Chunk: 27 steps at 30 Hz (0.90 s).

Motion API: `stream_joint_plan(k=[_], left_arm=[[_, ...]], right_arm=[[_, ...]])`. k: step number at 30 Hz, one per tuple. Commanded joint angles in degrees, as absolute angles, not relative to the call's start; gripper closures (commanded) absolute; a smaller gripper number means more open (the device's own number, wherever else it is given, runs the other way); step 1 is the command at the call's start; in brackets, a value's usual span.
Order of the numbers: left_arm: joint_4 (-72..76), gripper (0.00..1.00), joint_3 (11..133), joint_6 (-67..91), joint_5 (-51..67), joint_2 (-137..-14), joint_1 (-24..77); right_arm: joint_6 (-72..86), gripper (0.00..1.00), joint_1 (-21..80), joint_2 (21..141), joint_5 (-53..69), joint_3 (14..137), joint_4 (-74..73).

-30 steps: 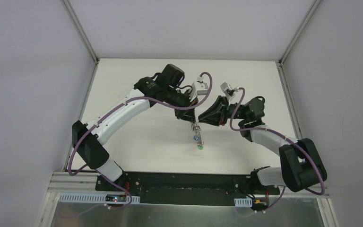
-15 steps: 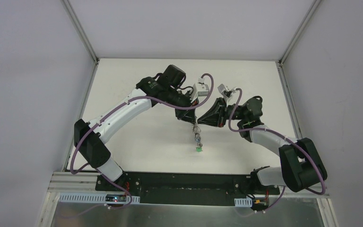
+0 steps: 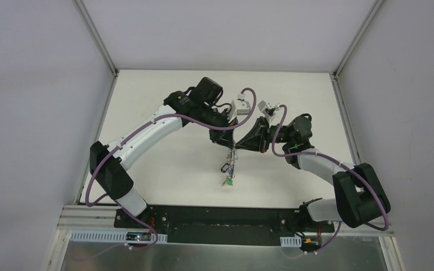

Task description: Put the keys on the keyring

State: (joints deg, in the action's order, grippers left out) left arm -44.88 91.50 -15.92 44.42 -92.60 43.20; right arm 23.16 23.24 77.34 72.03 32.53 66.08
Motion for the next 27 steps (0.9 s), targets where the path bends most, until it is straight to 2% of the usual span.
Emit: stream_joint_plan(k=[1, 4, 6, 10, 15, 19, 27], left_arm=[[-42.2, 0.97, 94.0, -16.4, 45.1, -92.1, 43.5], [-38.4, 0.82, 91.4, -14.8, 45.3, -90.0, 42.5], [-34.5, 0.77, 87.8, -14.1, 45.5, -87.8, 41.9], [-26.2, 0.72, 83.4, -10.4, 47.4, -85.6, 40.8], [-21.4, 0.7, 81.2, -6.6, 49.5, -85.4, 39.7], [-20.0, 0.73, 80.9, -5.1, 50.7, -85.8, 39.6], [-18.4, 0.97, 80.5, -3.5, 53.3, -86.4, 39.6]], right_arm=[[27.2, 1.0, 22.8, 77.2, 72.7, 35.4, 72.8], [31.9, 1.0, 21.5, 77.3, 71.8, 35.0, 78.2], [34.6, 1.0, 21.0, 77.3, 71.2, 34.8, 81.0], [40.7, 1.0, 20.2, 78.2, 69.2, 34.3, 87.9], [42.0, 1.0, 19.9, 78.1, 67.7, 33.9, 88.3], [42.4, 1.0, 19.8, 78.2, 67.2, 33.9, 88.3], [42.2, 1.0, 19.2, 78.3, 67.0, 33.8, 88.1]])
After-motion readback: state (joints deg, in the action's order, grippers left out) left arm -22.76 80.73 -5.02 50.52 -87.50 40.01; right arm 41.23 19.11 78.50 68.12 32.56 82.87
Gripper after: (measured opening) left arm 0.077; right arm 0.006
